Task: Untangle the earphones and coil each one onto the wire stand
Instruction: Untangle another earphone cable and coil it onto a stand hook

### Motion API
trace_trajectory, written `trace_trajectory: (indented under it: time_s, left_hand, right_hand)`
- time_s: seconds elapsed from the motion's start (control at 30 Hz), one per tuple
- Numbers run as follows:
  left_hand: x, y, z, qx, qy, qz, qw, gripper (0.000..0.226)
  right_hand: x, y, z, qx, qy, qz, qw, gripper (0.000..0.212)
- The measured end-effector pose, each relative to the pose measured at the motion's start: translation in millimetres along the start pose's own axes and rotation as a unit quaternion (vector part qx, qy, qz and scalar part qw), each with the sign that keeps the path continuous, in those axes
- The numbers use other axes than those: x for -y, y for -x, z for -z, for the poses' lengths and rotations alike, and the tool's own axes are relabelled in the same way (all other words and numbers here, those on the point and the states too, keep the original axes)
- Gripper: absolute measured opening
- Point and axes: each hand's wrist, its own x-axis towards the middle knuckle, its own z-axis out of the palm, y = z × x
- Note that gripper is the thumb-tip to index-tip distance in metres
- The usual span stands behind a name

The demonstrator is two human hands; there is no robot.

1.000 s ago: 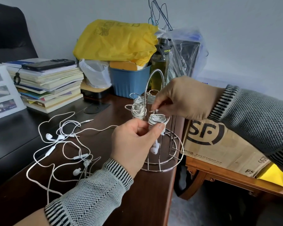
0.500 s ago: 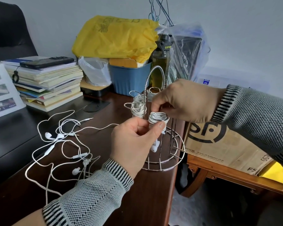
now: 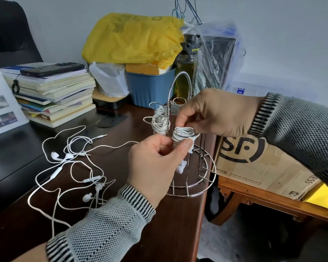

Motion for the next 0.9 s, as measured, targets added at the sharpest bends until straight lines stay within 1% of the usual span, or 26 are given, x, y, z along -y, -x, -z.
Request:
trace_trajectory:
  time_s: [0.23,0.5,0.7,0.8,0.9]
  left_hand:
    - [1.2,0.2,-0.4,0.005,0.002,-0.001,1.000,0.014]
    - [2.7,-1.0,0.0,0.005,-0.003,-0.007,1.000,0.013]
    - [4.7,-1.3,-0.6,0.007,0.006,0.007,1.000,0.013]
    - [3.4,-0.9,-0.2,0.006,-0.007,0.004,1.000,0.012]
    - [4.7,-1.0,-0.5,0.006,0.002,0.008,1.000,0.013]
  right_hand:
    - [-0.8,-2.3,1.2,0.015,-0.051,-0.024,0.998,0.015]
    - [-3.4,-3.8,2.1,-0.010,-0.119,-0.054,0.991,0.022]
    - [-3.1,-4.5,1.6,-0.016,-0.135,-0.070,0.988,0.017]
    - [-0.5,-7.9,2.6,-0.022,-0.147,-0.082,0.985,0.015]
    - [2.9,-9.8,4.1,-0.027,-0.117,-0.082,0.989,0.013]
